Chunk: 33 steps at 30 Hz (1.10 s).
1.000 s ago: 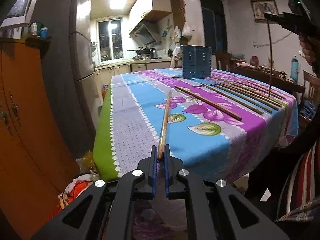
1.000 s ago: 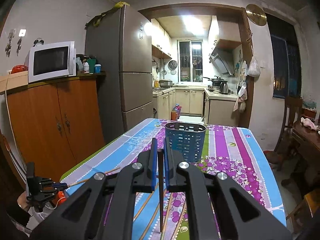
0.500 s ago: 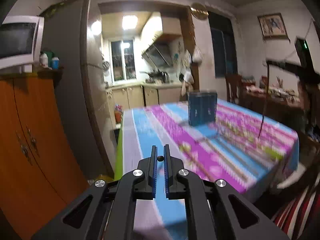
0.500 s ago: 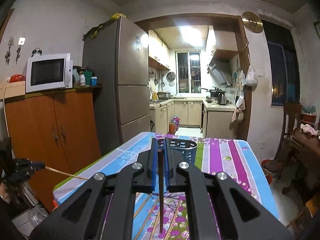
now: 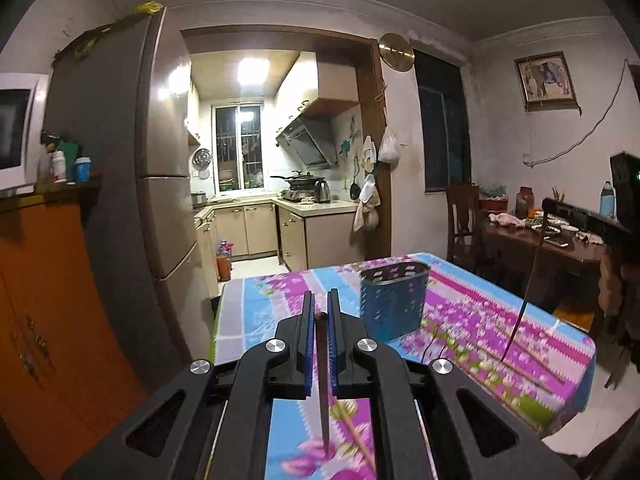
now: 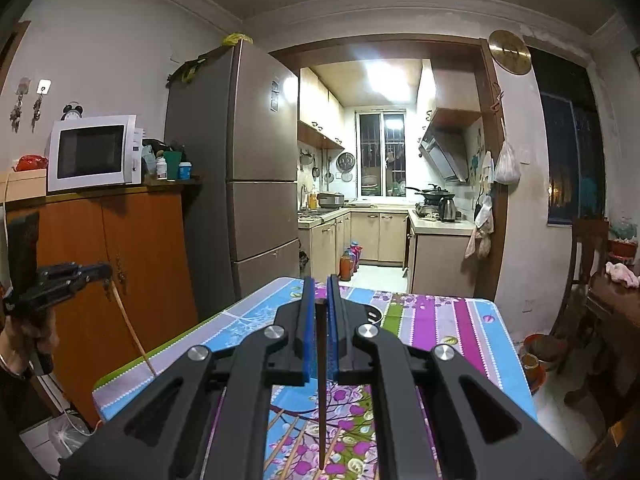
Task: Organize utensils
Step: 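Lower the chopstick into the blue holder and open the left tool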
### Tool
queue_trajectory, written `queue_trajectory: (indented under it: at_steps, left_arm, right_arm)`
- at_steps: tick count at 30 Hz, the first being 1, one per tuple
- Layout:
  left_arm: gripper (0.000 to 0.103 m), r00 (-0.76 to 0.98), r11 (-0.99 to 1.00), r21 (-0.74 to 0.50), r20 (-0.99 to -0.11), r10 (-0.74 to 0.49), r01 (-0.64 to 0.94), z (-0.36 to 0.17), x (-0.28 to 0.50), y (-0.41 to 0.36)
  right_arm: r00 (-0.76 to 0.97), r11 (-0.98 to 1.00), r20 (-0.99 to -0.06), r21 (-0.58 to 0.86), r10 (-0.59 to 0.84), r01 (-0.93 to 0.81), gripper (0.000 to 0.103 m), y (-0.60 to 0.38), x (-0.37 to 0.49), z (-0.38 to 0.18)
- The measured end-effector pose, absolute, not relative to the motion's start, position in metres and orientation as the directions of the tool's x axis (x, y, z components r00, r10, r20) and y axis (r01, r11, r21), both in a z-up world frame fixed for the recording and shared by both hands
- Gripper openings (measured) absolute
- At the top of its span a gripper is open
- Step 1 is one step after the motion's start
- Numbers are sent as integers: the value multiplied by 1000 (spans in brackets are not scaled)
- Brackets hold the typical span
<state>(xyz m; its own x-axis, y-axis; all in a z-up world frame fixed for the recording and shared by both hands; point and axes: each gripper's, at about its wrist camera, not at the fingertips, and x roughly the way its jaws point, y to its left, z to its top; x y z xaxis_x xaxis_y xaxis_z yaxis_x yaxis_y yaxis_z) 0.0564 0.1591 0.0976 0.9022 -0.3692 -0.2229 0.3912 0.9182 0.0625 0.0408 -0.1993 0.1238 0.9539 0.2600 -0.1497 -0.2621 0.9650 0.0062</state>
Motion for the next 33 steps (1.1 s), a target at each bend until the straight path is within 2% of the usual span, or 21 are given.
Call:
queue_trajectory:
  at_steps: [10,16,28,33]
  left_arm:
    - [7,889,902,49,-201,-412,429,127,80,106]
    - [7,881,887,46,-149,-448,459,151,102,73]
    - [7,898,892,102,-28,-440,440,220,192,0]
    - [7,905,899,103,-29,-425,426,220,235,-23]
  right_arm:
    - [949,963,-165,54,268,-263,5,-219,55,126]
    - [942,958,-173,81,286,-276,5,-224,78,141]
    - [961,961,-54,77,270,-266,5,-220,156,203]
    - [971,968,-1,83,239,-238,5,-218,199,213]
